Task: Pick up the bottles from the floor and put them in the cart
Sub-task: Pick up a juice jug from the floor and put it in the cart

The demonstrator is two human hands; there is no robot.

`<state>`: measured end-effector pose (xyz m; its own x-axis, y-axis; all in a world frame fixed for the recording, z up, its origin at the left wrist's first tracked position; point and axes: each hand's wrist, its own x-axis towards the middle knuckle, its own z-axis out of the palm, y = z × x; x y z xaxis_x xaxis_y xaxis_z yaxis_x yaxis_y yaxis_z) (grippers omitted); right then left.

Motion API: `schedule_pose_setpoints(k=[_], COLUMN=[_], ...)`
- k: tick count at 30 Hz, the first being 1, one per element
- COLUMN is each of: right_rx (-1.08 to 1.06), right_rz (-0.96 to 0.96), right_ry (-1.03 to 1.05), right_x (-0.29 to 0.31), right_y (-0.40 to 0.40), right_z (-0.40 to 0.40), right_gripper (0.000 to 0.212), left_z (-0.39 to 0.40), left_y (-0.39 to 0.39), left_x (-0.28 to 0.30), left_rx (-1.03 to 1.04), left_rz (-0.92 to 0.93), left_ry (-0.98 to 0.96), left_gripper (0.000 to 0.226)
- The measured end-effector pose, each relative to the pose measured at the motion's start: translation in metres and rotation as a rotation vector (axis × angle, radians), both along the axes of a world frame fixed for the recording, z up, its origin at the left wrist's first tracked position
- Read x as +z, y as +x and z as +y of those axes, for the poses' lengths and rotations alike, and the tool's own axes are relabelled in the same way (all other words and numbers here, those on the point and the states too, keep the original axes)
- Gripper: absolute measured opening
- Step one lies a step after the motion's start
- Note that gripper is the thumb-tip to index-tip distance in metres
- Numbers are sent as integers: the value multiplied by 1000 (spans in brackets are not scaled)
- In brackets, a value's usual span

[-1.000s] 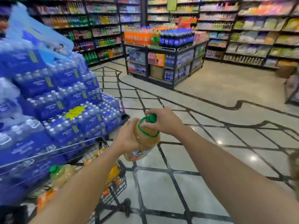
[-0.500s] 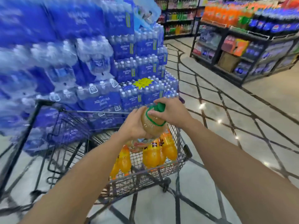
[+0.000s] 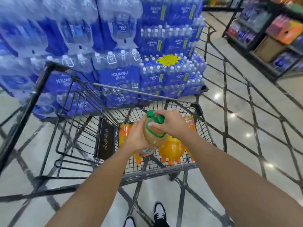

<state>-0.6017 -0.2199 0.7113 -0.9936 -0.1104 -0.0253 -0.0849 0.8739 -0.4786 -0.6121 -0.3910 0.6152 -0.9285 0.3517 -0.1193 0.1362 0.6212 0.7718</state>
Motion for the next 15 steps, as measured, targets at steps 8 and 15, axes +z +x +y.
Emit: schedule_pose_setpoints(k=[8, 15], right_rx=[31, 59], right_rz=[-171, -181], right_ry=[68, 88], right_x=[-92, -155], right_y=[3, 12], right_z=[20, 32], right_gripper=[66, 71], left_z=[15, 30], left_y=[11, 9], left_x=[-85, -127], left_rx=[-61, -175], left_rz=[-142, -215], left_ry=[-14, -164], left_gripper=[129, 127])
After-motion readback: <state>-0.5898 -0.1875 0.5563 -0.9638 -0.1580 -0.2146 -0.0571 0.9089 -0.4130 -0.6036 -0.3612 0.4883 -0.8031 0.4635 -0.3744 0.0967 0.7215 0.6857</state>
